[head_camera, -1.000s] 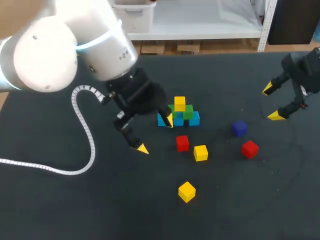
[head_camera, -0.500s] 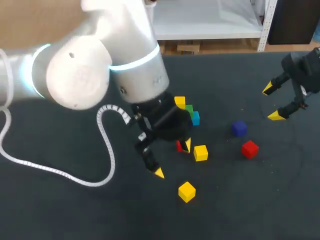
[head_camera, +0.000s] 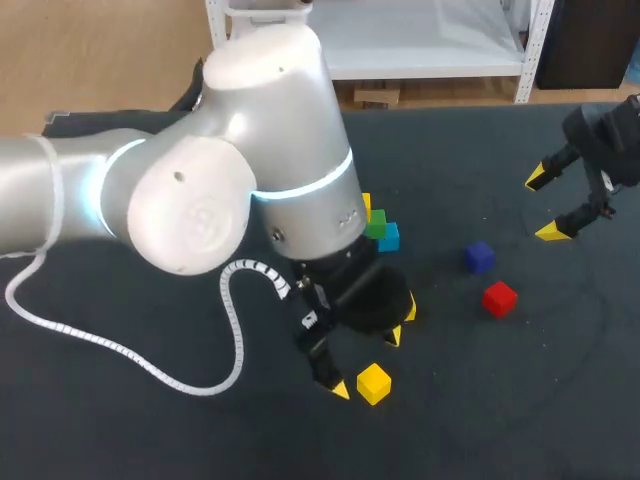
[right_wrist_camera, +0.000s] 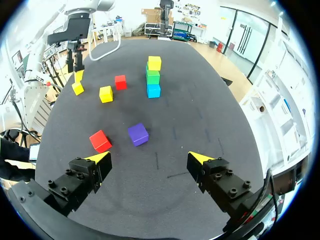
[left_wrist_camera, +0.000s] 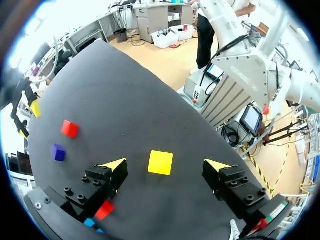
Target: Place the blue cubes, place green cubes on the blue cubes, place the yellow cubes on the green cubes, then place the red cubes on the yellow cubes, and place purple cube on the red cubes.
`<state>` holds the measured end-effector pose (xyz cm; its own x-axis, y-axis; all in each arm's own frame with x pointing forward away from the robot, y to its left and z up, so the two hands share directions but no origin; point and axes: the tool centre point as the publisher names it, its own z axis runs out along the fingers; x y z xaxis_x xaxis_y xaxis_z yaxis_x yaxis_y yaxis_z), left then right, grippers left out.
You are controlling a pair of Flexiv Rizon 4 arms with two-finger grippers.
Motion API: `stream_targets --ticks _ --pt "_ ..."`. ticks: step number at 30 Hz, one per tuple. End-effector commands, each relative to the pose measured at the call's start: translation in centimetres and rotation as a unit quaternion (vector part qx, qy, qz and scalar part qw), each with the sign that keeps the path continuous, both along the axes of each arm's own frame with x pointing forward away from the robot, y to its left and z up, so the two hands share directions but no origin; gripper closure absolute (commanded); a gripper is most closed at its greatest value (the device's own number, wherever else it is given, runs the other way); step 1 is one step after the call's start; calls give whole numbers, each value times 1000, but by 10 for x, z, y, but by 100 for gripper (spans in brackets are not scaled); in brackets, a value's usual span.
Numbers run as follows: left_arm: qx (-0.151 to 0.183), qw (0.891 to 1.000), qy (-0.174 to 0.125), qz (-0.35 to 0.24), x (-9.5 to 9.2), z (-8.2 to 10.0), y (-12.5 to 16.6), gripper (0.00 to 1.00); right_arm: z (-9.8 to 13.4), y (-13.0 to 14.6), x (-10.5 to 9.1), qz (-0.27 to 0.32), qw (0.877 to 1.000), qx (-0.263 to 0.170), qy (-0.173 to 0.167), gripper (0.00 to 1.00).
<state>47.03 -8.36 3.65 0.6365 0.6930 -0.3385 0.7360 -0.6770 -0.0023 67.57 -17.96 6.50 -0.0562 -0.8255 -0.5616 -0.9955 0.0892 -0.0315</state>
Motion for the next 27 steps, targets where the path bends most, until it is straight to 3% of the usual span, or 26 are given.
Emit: stream_targets --ticks 1,17,18,20,21,27 --pt "4 1000 6 -1 2 -10 -5 0 0 0 0 0 1000 1 0 0" --pt "1 1000 26 -14 2 -29 -14 0 0 0 0 0 1000 1 0 0" --pt "0 1000 26 -14 2 -29 -14 2 0 0 0 0 1000 1 0 0" --pt "1 1000 26 -14 3 -31 -14 29 0 0 0 0 1000 1 0 0" --pt "1 1000 26 -14 3 -31 -13 34 0 0 0 0 1000 1 0 0" --pt "8 1000 26 -15 4 -34 -12 35 0 0 0 0 1000 1 0 0"
